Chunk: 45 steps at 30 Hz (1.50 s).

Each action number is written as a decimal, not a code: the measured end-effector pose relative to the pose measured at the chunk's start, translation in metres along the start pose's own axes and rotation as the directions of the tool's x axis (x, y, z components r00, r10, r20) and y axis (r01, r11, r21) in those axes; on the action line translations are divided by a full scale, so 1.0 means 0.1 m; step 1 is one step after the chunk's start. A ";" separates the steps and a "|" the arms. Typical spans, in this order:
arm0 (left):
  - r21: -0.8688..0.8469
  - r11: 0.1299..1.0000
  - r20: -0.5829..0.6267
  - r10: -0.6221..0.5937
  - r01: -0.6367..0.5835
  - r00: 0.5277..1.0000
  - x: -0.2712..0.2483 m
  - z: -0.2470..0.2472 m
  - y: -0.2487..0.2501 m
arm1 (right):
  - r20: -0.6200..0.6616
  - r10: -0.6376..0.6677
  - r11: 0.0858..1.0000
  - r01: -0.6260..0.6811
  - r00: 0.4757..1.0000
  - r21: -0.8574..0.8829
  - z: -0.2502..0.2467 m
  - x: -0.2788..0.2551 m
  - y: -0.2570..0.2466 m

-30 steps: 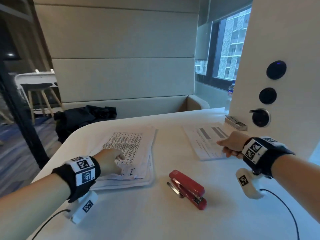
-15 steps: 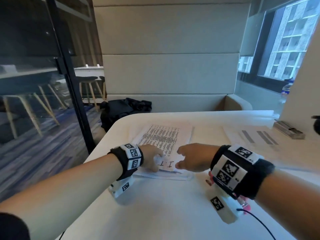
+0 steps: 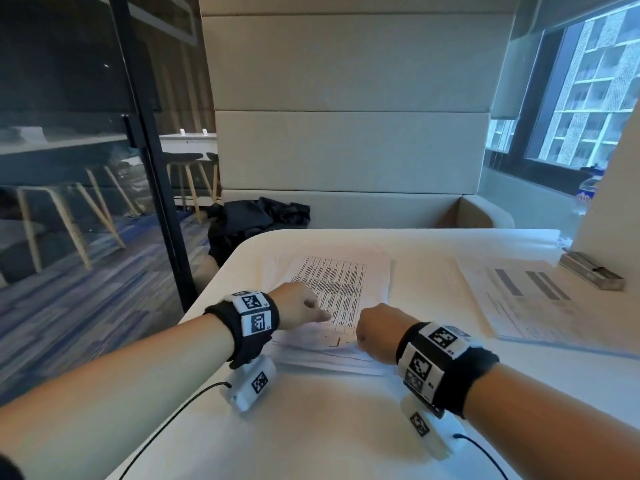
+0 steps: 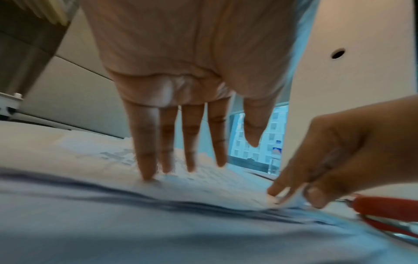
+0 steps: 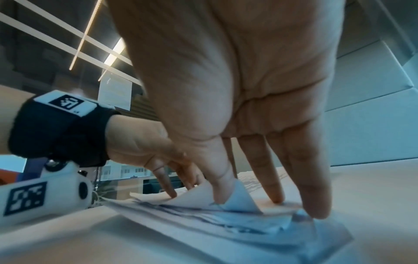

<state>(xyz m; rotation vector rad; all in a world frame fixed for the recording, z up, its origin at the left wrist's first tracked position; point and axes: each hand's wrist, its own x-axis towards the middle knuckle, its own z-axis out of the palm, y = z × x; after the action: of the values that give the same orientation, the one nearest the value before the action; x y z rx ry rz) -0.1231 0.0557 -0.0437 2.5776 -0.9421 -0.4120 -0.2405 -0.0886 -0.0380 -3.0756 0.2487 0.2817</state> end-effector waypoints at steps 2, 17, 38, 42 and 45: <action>0.183 0.973 -0.011 -0.141 0.140 0.990 0.04 -0.04 -0.08 | 0.027 -0.030 0.999 0.029 0.999 0.029 -0.01 -0.02 0.01; -0.229 0.935 -0.225 -0.321 0.270 0.920 0.17 -0.08 -0.38 | 0.095 -0.063 0.989 0.049 0.994 0.136 -0.04 -0.16 0.06; -0.102 0.985 -0.335 0.099 -0.141 0.937 -0.37 -0.06 -0.21 | -0.437 0.277 0.882 -0.046 0.856 0.469 -0.99 0.01 0.81; -0.127 0.982 -0.444 0.069 -0.139 0.893 -0.41 -0.11 -0.16 | -0.543 0.169 0.866 0.140 0.823 0.481 -0.97 -0.15 0.85; -0.321 0.936 -0.492 -0.036 -0.143 0.870 -0.48 -0.24 -0.05 | -0.768 0.066 0.877 0.330 0.637 0.349 -0.93 -0.29 0.74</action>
<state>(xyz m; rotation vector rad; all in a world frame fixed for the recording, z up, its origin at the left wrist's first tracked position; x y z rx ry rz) -0.1461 0.0968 -0.0175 2.1619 -0.6780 0.0976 -0.2645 -0.1625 0.0569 -2.4966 0.0699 -0.9852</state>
